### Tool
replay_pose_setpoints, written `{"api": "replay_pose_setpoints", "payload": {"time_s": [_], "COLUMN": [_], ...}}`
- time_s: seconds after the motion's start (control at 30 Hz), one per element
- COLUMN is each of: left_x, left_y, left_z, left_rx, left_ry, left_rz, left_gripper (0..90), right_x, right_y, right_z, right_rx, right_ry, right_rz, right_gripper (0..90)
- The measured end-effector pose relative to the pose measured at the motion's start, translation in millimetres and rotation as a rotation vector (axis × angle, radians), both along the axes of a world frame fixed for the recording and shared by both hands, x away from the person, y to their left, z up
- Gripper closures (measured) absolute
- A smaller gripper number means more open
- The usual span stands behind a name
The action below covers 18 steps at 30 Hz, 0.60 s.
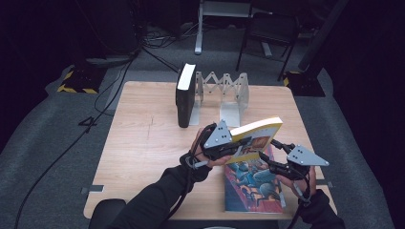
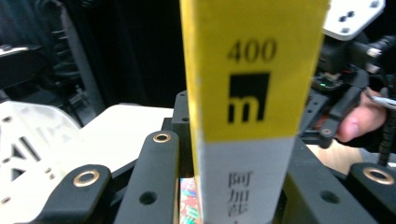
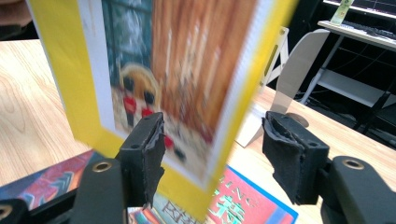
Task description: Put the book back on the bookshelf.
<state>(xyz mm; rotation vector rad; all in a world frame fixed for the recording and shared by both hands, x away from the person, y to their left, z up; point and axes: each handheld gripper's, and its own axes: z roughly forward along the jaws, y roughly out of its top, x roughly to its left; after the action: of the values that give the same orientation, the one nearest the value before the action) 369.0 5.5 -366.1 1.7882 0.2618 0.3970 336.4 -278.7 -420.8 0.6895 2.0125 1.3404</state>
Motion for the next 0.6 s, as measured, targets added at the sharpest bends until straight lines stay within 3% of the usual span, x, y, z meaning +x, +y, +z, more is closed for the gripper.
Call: {"api": "replay_pose_setpoints", "payload": {"time_s": [0.4,0.6], "left_x": [9.1,19.6], "left_y": [41.5,67.4], "left_z": [8.4,9.6], "left_rx": [0.003,-0.006], "left_ry": [-0.014,-0.030], "left_rz": [0.167,0.297], "left_gripper": [75.0,75.0], "right_x": [2.1,3.1], "right_y": [-17.1,-19.9], "right_z": [-3.9,-5.7], "right_rx": [0.020,0.010], "right_ry": [0.031,0.043], "right_rz": [-0.041,-0.052], "right_gripper": [39.2,38.8]}}
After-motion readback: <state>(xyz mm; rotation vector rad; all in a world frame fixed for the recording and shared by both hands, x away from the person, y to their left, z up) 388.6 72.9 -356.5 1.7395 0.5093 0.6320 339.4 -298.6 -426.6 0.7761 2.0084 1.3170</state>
